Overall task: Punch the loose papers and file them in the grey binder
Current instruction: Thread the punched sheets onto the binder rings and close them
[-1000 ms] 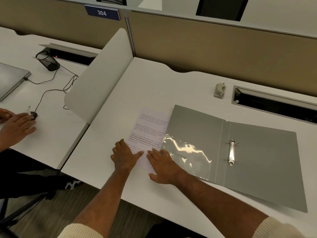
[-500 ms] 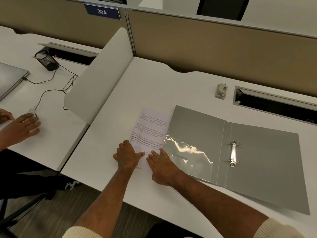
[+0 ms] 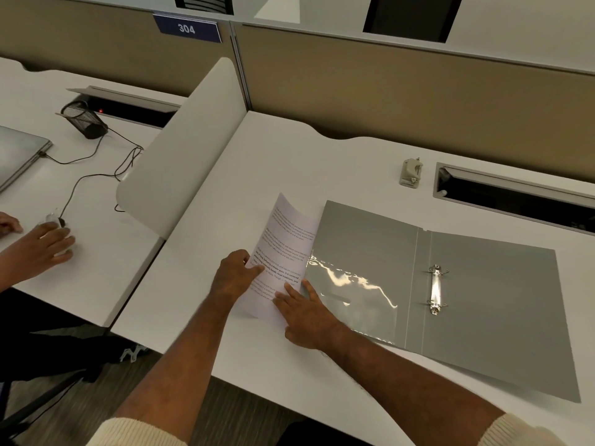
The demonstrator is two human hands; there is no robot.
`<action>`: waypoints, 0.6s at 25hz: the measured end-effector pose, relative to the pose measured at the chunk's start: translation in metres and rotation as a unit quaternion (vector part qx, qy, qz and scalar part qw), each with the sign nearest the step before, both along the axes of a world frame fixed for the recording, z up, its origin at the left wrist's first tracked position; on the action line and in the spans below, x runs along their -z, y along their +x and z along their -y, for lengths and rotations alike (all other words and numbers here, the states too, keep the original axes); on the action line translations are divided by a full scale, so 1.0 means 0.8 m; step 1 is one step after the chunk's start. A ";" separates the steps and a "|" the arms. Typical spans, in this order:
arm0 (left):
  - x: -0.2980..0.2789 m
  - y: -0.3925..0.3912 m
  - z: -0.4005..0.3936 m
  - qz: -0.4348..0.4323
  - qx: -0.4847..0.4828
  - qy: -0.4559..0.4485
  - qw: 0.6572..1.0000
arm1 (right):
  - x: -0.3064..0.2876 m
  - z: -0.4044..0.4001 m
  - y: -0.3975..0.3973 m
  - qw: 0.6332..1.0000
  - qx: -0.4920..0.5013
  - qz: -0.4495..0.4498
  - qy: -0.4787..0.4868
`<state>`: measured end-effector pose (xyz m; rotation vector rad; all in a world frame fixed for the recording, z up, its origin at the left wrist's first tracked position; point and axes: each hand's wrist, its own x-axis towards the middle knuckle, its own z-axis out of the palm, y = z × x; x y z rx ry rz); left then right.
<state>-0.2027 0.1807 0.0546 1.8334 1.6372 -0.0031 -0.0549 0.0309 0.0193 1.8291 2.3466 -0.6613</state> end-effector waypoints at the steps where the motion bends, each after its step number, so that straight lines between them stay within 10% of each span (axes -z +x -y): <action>1: -0.003 0.001 0.002 -0.001 0.002 0.006 1.000 | 0.000 0.003 0.002 1.000 0.005 -0.018 -0.007; 15: -0.141 0.020 0.024 0.105 -0.029 0.148 0.983 | -0.038 0.016 0.086 0.867 0.323 -0.371 0.084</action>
